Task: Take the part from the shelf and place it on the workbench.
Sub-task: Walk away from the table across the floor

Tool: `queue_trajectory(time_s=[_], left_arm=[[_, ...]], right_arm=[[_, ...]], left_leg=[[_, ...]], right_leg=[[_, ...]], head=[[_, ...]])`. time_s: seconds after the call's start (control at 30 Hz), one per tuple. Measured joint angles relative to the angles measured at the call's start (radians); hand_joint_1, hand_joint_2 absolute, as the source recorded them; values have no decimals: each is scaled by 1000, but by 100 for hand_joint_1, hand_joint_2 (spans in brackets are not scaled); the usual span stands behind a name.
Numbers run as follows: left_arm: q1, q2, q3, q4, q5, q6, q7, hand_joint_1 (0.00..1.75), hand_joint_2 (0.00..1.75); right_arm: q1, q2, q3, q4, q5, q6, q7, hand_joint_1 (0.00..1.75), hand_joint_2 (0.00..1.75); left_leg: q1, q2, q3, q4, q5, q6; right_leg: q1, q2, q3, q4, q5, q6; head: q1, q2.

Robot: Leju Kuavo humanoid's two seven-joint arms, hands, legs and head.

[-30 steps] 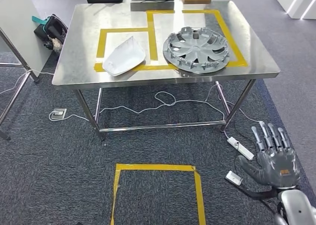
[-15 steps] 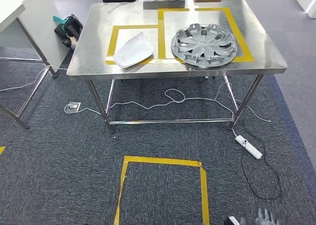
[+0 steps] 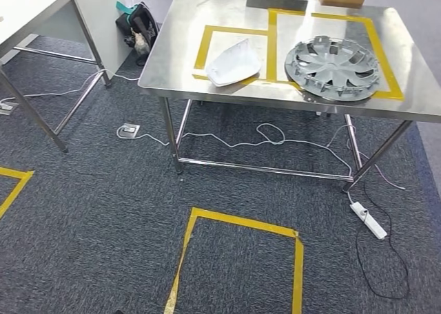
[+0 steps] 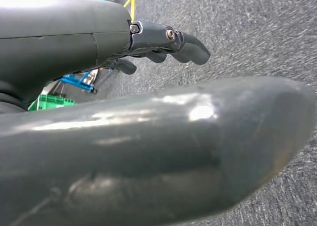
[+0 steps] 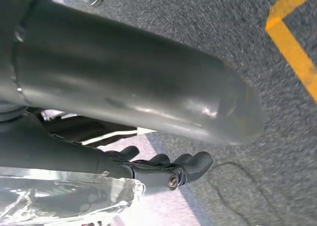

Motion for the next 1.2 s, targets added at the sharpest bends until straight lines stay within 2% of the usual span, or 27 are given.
queue_trajectory(time_s=[0.03,0.07,0.1,0.13,0.2,0.27,0.33,0.4,0.43,0.47,0.5,0.53,0.57,0.6,0.63,0.7,0.77,0.83,0.87,0.93,1.0,1.03,1.07,1.1,1.13,1.17,1.2], left_arm=[[0,1,-1,0,0,-1,0,0,0],[1,1,-2,0,0,-2,0,0,0],[1,2,-2,0,0,-4,1,0,0],[1,2,-2,0,0,-6,1,0,0],[-1,1,-2,0,0,-11,2,0,0],[-3,1,-2,0,0,-15,3,0,0],[-2,0,-2,0,1,-17,5,0,0],[1,1,-2,0,1,-18,6,0,0],[0,1,-2,0,1,-19,7,0,0],[-1,1,-2,0,1,-19,8,0,0],[-3,0,-2,0,1,-20,9,0,0],[-3,0,-2,0,2,-21,10,0,0],[-3,-1,-2,0,2,-24,12,0,0],[-2,-1,-2,0,2,-28,14,0,0],[-1,0,-2,0,1,-32,17,0,0],[-1,0,-2,0,1,-42,24,0,0],[-3,0,-4,0,0,-46,31,0,0],[0,0,-10,0,0,-41,33,0,0],[3,1,-14,0,0,-35,32,0,0],[4,6,-19,0,1,-20,25,0,0],[2,13,-19,0,4,-2,11,0,0],[0,17,-18,0,6,5,1,0,0],[0,22,-16,0,8,10,-8,0,0],[0,27,-13,0,11,12,-17,0,0],[0,32,-10,0,12,13,-24,0,0],[0,37,-6,0,12,14,-28,0,0],[0,41,-2,0,13,15,-31,0,0]], right_arm=[[0,1,0,4,3,2,0,0,0],[0,2,0,7,7,6,0,0,0],[-1,4,0,9,9,11,0,0,0],[-2,5,0,11,10,19,2,0,0],[-4,9,-2,15,5,38,6,0,0],[-8,13,-8,20,-8,55,12,0,0],[-11,20,-16,22,-23,67,19,0,0],[-12,26,-26,22,-36,75,23,0,0],[-13,29,-31,22,-42,79,25,0,0],[-14,29,-37,22,-47,84,27,0,0],[-14,29,-42,22,-50,88,30,0,0],[-14,30,-46,23,-53,92,33,0,0],[-14,30,-50,23,-55,94,36,0,0],[-14,30,-54,23,-57,93,37,0,0],[-15,30,-58,24,-59,90,35,0,0],[-15,30,-66,24,-64,76,25,0,0],[-16,30,-75,24,-69,63,11,0,0],[-16,30,-84,24,-73,61,0,0,0],[-16,30,-87,24,-74,64,-3,0,0],[-16,30,-91,24,-74,76,-5,0,0],[-14,30,-95,27,-74,103,0,0,0],[-13,30,-98,28,-76,120,5,0,0],[-11,30,-101,29,-79,134,10,0,0],[-10,30,-105,30,-82,145,14,0,0],[-9,30,-109,30,-85,152,16,0,0],[-8,30,-113,30,-88,155,17,0,0],[-8,30,-115,30,-89,157,17,0,0]], left_leg=[[-3,-10,-1,0,1,2],[-5,-22,0,0,1,3],[-6,-34,1,0,2,4],[-7,-46,2,1,2,4],[-8,-70,1,3,4,1],[-4,-89,-11,5,9,-9],[0,-108,-22,5,17,-23],[-2,-86,-37,29,-1,-36],[-3,-62,-57,68,-27,-40],[-4,-35,-85,127,-59,-45],[-2,-19,-118,194,-90,-49],[-1,-11,-143,249,-108,-52],[0,-7,-155,275,-109,-53],[1,-4,-147,263,-90,-54],[1,2,-121,214,-58,-54],[-1,37,-49,78,0,-51],[-5,61,-14,5,14,-39],[-7,48,-16,0,13,-23],[-6,40,-17,-1,14,-16],[-4,23,-18,-3,18,-3],[-4,5,-21,-3,21,5],[-5,-6,-22,-3,21,7],[-6,-18,-22,-3,22,8],[-6,-30,-22,-2,23,8],[-6,-43,-21,-2,24,6],[-5,-56,-21,-1,25,4],[-6,-67,-23,1,26,0]], right_leg=[[1,4,-26,52,-12,-2],[1,6,-36,66,-4,-5],[2,9,-25,37,24,-9],[2,18,1,-25,64,-14],[0,66,61,-160,122,-22],[-1,99,88,-219,128,-24],[0,84,93,-231,129,-28],[-3,60,96,-241,137,-37],[-5,46,97,-245,140,-41],[-3,32,97,-246,141,-43],[-2,17,97,-246,141,-45],[-1,2,96,-246,140,-45],[-1,-12,96,-245,140,-45],[-1,-24,97,-245,139,-45],[-1,-35,98,-245,138,-43],[3,-53,101,-243,134,-36],[9,-69,101,-240,130,-27],[11,-85,104,-241,127,-19],[10,-80,103,-236,120,-15],[6,-42,77,-175,78,-8],[5,-2,15,-37,9,-7],[5,4,-16,29,-16,-7],[5,6,-34,63,-21,-9],[6,7,-33,57,-6,-11],[5,11,-12,10,27,-13],[3,24,22,-63,66,-15],[-2,53,55,-134,93,-15]], head=[[0,0],[0,0],[-1,0],[0,0],[-1,0],[-1,0],[-1,0],[-6,0],[-10,0],[-13,0],[-17,0],[-16,0],[-16,0],[-16,0],[-17,0],[-17,0],[-16,0],[-15,0],[-14,0],[-12,0],[-9,0],[-8,0],[-8,0],[-8,0],[-8,0],[-8,0],[-8,0]])
